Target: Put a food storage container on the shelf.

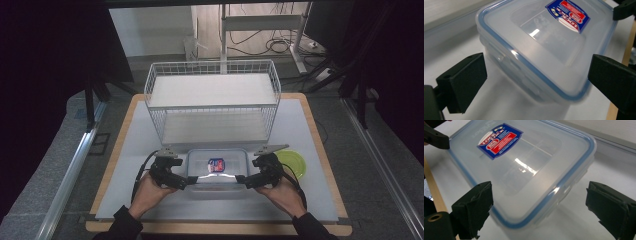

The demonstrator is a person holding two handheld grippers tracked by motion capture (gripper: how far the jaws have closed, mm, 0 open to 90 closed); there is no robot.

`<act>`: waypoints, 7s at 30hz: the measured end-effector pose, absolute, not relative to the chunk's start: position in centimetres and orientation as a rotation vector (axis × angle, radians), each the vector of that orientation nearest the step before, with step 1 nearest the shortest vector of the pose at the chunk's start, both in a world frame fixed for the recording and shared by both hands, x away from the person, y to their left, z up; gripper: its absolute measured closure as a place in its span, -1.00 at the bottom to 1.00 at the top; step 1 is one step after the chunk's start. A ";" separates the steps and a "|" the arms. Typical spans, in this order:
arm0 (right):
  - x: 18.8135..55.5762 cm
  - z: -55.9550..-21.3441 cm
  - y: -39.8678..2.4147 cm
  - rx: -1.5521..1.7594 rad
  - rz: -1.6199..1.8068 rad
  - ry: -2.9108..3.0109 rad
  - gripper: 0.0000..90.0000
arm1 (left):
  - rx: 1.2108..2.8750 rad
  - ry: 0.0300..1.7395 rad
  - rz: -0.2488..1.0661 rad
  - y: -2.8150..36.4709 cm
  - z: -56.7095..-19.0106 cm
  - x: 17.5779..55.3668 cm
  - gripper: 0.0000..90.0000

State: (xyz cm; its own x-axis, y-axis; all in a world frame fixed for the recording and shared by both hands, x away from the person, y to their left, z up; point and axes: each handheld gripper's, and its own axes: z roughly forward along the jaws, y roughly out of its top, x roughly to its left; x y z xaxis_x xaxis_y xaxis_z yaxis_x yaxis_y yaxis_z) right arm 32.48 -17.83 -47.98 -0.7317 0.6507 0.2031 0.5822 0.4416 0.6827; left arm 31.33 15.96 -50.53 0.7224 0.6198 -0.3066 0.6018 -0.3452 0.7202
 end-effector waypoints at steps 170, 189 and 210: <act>47.1 -30.6 -18.1 1.285 1.844 2.224 0.17 | 1.654 0.963 0.016 21.2 -32.2 44.3 0.12; 47.1 -31.3 -17.7 1.295 1.799 2.190 0.10 | 1.743 0.986 0.177 20.2 -32.7 44.0 -0.04; 48.1 -31.2 -18.3 1.321 1.606 2.068 -0.10 | 1.757 0.950 0.234 18.9 -33.6 43.8 -0.20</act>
